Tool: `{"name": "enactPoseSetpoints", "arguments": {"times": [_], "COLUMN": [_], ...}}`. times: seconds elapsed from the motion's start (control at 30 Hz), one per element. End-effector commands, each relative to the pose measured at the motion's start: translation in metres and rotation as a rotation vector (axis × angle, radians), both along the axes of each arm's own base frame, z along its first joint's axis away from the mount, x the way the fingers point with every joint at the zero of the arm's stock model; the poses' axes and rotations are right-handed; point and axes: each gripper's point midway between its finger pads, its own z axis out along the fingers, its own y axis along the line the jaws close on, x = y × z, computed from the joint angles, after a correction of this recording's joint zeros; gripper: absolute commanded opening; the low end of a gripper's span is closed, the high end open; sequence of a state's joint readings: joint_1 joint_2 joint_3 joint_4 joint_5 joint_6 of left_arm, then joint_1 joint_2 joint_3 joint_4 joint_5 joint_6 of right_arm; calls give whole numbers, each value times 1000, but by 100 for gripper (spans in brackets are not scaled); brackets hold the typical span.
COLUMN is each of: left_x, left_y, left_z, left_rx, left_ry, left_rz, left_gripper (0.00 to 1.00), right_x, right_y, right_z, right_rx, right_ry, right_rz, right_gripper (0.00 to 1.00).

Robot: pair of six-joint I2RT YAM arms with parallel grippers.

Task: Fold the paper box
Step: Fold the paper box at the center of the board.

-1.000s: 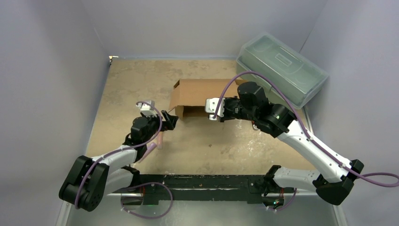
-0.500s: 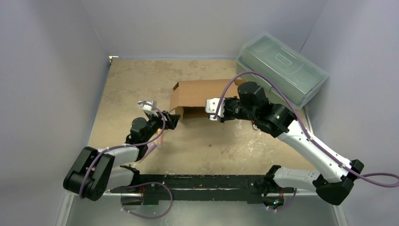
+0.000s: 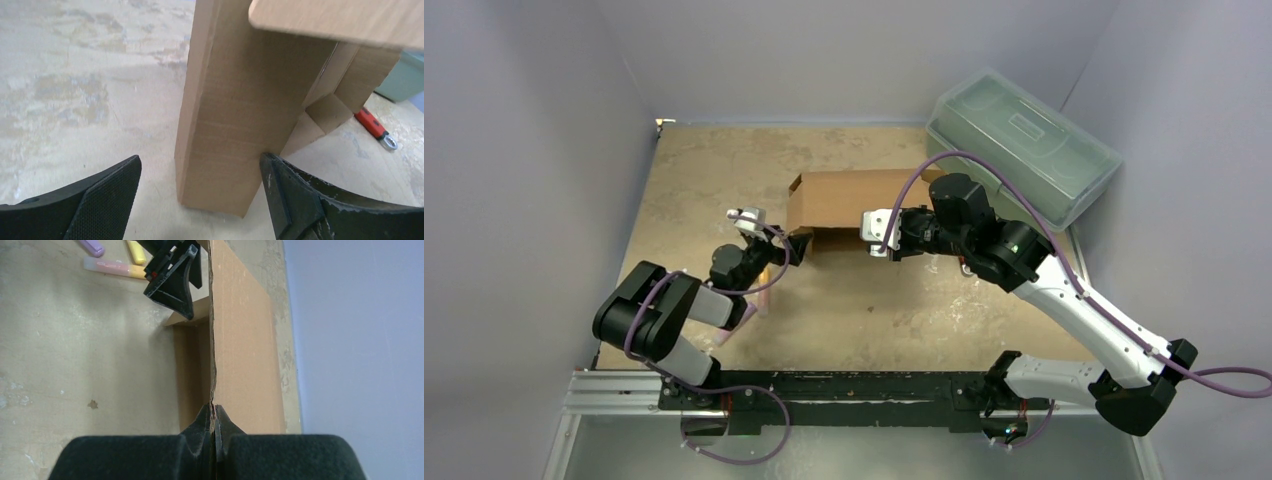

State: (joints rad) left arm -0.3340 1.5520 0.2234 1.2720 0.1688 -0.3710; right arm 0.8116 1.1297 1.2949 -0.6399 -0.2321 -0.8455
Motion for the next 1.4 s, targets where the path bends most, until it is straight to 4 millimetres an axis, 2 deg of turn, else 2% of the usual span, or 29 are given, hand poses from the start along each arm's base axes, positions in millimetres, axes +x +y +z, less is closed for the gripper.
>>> {"name": "enactPoseSetpoints", "arguments": {"times": [0.0,0.23,0.47,0.67,0.9,1.17,1.37], "left_x": [16,19,6,11,19,26,19], "left_y": [-2,6,22,24,29,17,4], "left_z": [43,38,39,40,29,25,39], "left_rx": [-11,3,46,38,19,-60,-126], "left_ry": [-172,-159,-184,-175,-117,-117,-231], "left_rz": [1,50,102,120,170,137,58], "left_gripper": [88,85,85,85,87,85,84], "right_x": [-9,-9,-11,-12,-15,-18,-22], "right_y": [5,8,7,8,10,12,16], "right_z": [17,14,15,13,14,12,12], "right_rx": [63,61,68,66,74,78,85], "right_ry": [-4,6,7,17,27,45,67], "right_rz": [39,44,49,52,66,83,103], "right_gripper": [0,0,0,0,0,0,0]}}
